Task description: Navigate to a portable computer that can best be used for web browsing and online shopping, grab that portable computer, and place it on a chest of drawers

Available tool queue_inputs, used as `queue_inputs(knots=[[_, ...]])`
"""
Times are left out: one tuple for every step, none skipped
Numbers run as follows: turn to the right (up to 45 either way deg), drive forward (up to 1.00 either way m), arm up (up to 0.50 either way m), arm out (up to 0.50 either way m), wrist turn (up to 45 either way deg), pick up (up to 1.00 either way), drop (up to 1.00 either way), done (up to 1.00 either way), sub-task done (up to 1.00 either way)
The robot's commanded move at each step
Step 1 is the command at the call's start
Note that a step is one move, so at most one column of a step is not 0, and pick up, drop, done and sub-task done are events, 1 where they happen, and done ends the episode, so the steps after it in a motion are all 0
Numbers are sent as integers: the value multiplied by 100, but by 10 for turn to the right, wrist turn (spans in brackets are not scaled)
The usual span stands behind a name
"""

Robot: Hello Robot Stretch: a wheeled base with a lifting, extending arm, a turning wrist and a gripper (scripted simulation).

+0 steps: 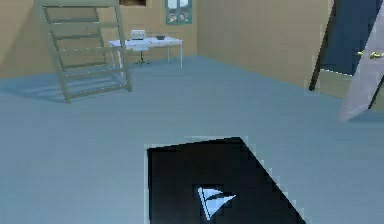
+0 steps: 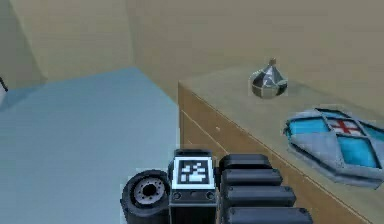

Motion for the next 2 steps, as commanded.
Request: queue_inputs(knots=[[450, 0, 0, 0, 0, 0, 0, 0, 0], [450, 0, 0, 0, 0, 0, 0, 0, 0]])
